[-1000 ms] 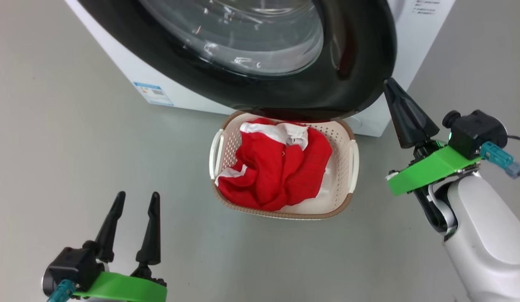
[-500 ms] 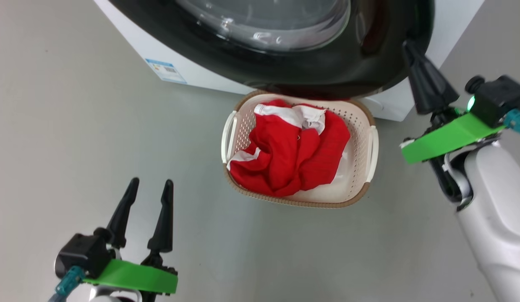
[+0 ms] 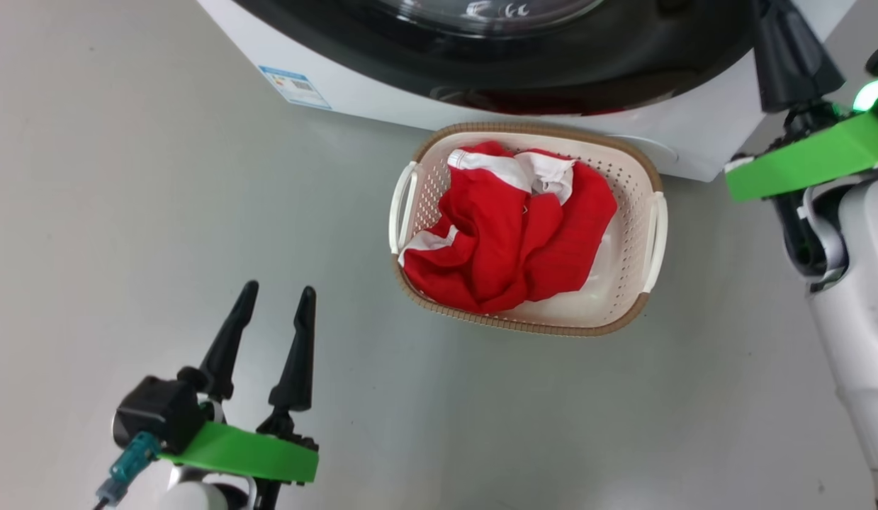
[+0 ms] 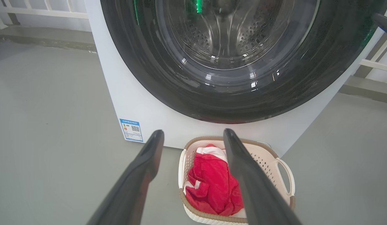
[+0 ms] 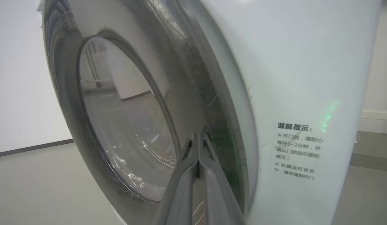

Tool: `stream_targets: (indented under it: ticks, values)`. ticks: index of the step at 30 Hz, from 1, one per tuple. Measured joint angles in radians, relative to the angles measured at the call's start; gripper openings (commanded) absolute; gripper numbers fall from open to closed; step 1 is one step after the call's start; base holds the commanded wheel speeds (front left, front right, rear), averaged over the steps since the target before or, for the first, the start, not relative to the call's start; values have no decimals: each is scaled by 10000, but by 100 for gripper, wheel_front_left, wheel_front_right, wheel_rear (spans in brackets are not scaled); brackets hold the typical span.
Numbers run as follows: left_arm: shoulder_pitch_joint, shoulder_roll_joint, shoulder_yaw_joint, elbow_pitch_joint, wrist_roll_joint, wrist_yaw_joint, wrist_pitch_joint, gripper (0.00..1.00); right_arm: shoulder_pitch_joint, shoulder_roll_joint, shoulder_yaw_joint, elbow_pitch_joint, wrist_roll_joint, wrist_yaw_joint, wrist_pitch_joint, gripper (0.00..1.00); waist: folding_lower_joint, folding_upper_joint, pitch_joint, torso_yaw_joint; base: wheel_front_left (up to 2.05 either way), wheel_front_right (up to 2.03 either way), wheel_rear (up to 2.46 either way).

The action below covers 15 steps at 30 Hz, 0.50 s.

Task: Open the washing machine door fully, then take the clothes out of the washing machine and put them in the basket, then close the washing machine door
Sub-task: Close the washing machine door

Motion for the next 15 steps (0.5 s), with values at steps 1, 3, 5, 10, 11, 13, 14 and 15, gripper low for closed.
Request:
stream_targets:
  ticks: [1,3,5,10,11,13,14,15]
  values:
    - [-70,-2,-15,-6,-2,-2,0,100,-64,-10,-44,-4,0,0,-2,0,0,0,32,15,0,0,0]
    - [-113,-4,-42,-10,-42,0,0,100,-147,-13,-136,-8,-2,46,-13,0,0,0,100,42,0,0,0]
    - [-119,-8,-56,-10,-73,-2,0,100,-156,-2,-176,-17,-2,73,-13,0,0,0,128,54,0,0,0]
    - [-201,-15,-69,-6,-73,-2,0,100,-264,209,-495,-36,-48,130,-13,0,0,0,244,55,0,0,0]
    - [-258,-15,-69,-8,-75,-2,0,100,-264,263,-522,-46,-92,130,-15,0,0,0,256,46,0,0,0]
    - [-287,-25,-71,-8,-73,-2,0,100,-268,278,-508,-56,-119,128,-38,0,0,0,267,23,0,0,0]
    - [-287,-29,-71,-2,-73,-2,0,100,-268,282,-508,-56,-163,128,-38,0,0,0,261,13,0,0,0]
    - [-287,-31,-71,2,-73,-2,0,100,-267,286,-508,-54,-176,128,-38,0,0,0,249,3,0,0,0]
